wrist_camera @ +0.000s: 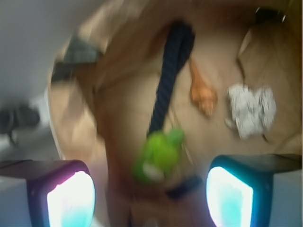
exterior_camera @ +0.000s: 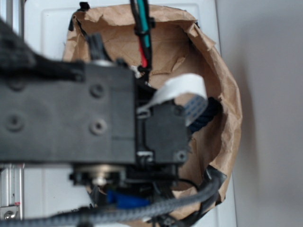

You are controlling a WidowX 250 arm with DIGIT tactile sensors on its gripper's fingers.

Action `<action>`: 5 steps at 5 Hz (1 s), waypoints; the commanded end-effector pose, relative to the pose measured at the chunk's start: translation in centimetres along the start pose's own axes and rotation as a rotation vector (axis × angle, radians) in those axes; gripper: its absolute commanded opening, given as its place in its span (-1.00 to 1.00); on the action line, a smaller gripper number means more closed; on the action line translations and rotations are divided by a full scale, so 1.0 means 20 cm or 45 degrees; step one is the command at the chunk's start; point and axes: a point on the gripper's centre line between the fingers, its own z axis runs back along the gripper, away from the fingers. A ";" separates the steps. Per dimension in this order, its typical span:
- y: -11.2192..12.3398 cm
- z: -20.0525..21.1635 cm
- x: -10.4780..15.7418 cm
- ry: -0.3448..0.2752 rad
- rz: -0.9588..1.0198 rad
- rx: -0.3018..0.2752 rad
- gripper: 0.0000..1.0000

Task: Grab the blue rope.

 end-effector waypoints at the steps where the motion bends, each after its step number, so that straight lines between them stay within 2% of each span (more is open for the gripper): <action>1: 0.02 0.08 0.06 -0.057 -0.001 -0.017 1.00; 2: 0.02 0.08 0.06 -0.057 -0.001 -0.017 1.00; 3: 0.11 0.12 0.05 -0.052 0.006 -0.055 1.00; 4: 0.13 -0.04 0.04 -0.079 -0.004 -0.027 1.00; 5: 0.16 -0.10 0.00 -0.116 -0.040 -0.043 1.00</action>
